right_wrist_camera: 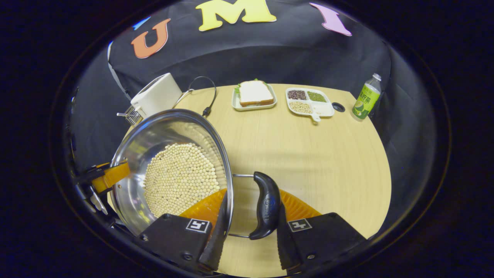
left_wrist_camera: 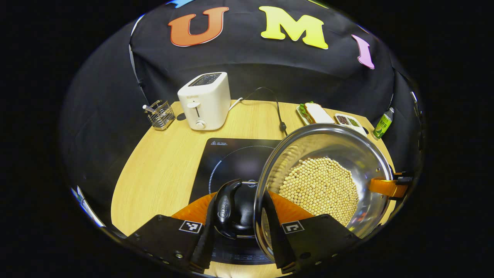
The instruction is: First push the handle of the pot to place it horizontally, then grasp the pot with both hands and set it on the induction cooktop.
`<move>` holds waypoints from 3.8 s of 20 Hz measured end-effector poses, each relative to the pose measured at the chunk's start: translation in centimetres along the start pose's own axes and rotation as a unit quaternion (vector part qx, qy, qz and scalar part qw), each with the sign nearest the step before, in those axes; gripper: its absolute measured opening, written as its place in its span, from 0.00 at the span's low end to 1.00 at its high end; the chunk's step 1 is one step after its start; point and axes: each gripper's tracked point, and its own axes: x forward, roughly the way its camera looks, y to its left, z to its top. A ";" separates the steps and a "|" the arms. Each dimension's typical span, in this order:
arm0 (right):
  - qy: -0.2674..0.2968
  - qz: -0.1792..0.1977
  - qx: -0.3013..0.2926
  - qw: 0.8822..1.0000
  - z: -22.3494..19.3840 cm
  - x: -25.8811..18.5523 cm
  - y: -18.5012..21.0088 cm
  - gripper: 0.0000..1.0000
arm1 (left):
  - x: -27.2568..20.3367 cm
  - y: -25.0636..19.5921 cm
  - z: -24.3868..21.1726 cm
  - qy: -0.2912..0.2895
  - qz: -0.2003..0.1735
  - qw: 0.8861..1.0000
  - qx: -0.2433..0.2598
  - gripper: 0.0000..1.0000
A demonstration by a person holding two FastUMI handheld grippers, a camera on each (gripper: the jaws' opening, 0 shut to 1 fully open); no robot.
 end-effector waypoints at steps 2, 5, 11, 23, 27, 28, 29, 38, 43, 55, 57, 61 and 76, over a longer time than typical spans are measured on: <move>0.003 0.000 0.004 1.000 -0.1 0.5 1.6 0.58 | 0.3 1.4 0.0 0.003 0.001 1.000 0.003 0.60; 0.010 0.003 0.011 1.000 -0.3 1.5 4.0 0.58 | 0.8 3.7 0.3 0.007 0.004 1.000 0.008 0.60; 0.019 0.004 0.023 1.000 0.0 2.9 7.4 0.58 | 2.1 6.8 1.1 0.013 0.008 1.000 0.023 0.60; 0.028 -0.006 0.013 1.000 1.0 5.2 9.4 0.57 | 5.0 9.0 1.2 0.022 0.004 1.000 0.022 0.60; 0.029 -0.003 0.009 1.000 0.9 5.5 9.1 0.58 | 4.8 9.0 1.2 0.015 0.004 1.000 0.026 0.62; 0.027 -0.001 0.012 1.000 0.9 5.5 9.1 0.59 | 4.8 9.0 1.1 0.015 0.005 1.000 0.026 0.62; 0.024 0.002 0.014 1.000 1.0 5.6 9.1 0.60 | 4.7 9.0 1.2 0.014 0.005 1.000 0.027 0.63; 0.016 0.011 -0.017 1.000 1.1 5.6 8.9 0.65 | 4.7 8.9 0.5 -0.025 -0.008 0.999 0.044 0.72; -0.064 0.002 -0.076 0.995 2.0 4.3 8.0 0.90 | 2.7 10.8 0.8 -0.070 0.018 0.997 -0.009 0.97; -0.142 -0.002 -0.107 0.984 3.9 -1.6 6.5 0.99 | -5.4 10.8 4.4 -0.167 0.081 0.982 0.010 0.97; -0.161 0.001 -0.112 0.981 4.5 -4.1 6.0 1.00 | -8.0 9.2 6.1 -0.197 0.083 0.977 0.004 0.97; -0.201 0.023 -0.089 0.975 6.0 -10.3 4.1 0.99 | -13.4 4.4 9.6 -0.256 0.068 0.964 -0.003 0.97; -0.396 -0.041 -0.060 0.915 11.1 -35.8 -10.9 1.00 | -28.1 -15.3 15.7 -0.381 -0.018 0.924 0.043 0.96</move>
